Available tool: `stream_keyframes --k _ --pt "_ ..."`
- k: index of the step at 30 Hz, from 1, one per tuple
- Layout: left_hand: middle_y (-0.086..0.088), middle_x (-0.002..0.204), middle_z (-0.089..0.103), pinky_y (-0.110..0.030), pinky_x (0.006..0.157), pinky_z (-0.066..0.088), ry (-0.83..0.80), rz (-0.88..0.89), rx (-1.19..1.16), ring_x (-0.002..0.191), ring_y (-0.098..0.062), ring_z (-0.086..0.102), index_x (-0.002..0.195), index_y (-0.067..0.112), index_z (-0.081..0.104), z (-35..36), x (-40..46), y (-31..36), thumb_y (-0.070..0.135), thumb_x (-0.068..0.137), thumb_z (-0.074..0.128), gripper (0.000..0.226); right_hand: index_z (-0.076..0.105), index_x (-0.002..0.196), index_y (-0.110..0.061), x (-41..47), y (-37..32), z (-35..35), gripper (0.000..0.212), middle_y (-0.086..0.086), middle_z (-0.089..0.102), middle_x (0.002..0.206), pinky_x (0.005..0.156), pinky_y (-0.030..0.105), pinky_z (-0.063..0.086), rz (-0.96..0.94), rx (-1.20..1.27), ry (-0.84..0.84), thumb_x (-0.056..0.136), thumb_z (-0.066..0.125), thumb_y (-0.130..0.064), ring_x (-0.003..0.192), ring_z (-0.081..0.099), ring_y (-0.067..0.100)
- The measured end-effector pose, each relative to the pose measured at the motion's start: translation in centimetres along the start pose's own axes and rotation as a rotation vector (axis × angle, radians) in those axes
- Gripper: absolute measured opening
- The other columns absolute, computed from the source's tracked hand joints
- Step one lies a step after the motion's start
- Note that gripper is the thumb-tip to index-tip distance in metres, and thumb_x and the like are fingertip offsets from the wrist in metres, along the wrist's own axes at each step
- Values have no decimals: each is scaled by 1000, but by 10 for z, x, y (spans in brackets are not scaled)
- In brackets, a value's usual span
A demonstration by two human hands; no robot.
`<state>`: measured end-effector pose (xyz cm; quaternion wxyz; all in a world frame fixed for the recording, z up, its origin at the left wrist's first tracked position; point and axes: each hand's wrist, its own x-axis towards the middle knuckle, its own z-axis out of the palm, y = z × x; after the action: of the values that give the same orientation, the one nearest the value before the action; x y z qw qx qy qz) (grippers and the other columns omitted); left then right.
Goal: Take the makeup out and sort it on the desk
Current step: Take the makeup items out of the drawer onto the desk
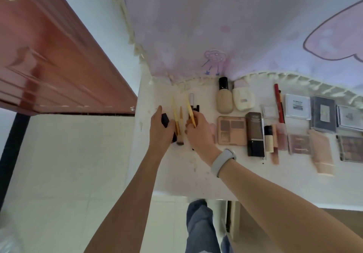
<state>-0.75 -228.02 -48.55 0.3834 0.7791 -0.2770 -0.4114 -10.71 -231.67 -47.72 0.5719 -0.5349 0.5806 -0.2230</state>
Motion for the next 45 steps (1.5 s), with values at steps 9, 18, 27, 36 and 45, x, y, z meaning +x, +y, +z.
stream_keyframes --k 9,18,27,36,45 --pt "-5 152 22 -26 112 3 -67 240 360 143 -19 6 144 9 20 3 -3 -27 9 96 39 52 24 143 -12 -19 9 -2 50 10 47 112 75 25 44 -172 -463 -117 95 37 -9 82 48 15" --pt "-9 138 38 -38 101 20 -21 287 666 129 -27 25 140 21 36 -1 8 -27 23 95 44 46 43 131 -9 -17 17 -7 38 6 42 112 71 33 52 -231 -633 -105 94 43 -15 83 54 19" --pt "-10 117 50 -20 79 38 21 191 471 86 -16 52 135 13 43 6 -10 -19 17 93 49 42 48 128 -11 -19 27 -23 36 7 45 112 72 27 47 -399 -777 -118 94 42 -21 96 43 19" --pt "-14 128 46 -35 93 35 184 214 505 114 -26 42 131 9 46 22 -57 -4 17 92 50 40 54 121 -11 -53 47 -88 30 1 56 112 81 19 42 -422 -599 -68 94 41 -8 97 52 14" --pt "-9 115 58 -33 90 40 -81 575 625 106 -25 53 112 11 59 144 -207 -25 11 86 58 26 60 113 -10 -161 146 -218 26 4 62 101 70 26 48 -364 -682 -20 92 47 -4 85 60 14"
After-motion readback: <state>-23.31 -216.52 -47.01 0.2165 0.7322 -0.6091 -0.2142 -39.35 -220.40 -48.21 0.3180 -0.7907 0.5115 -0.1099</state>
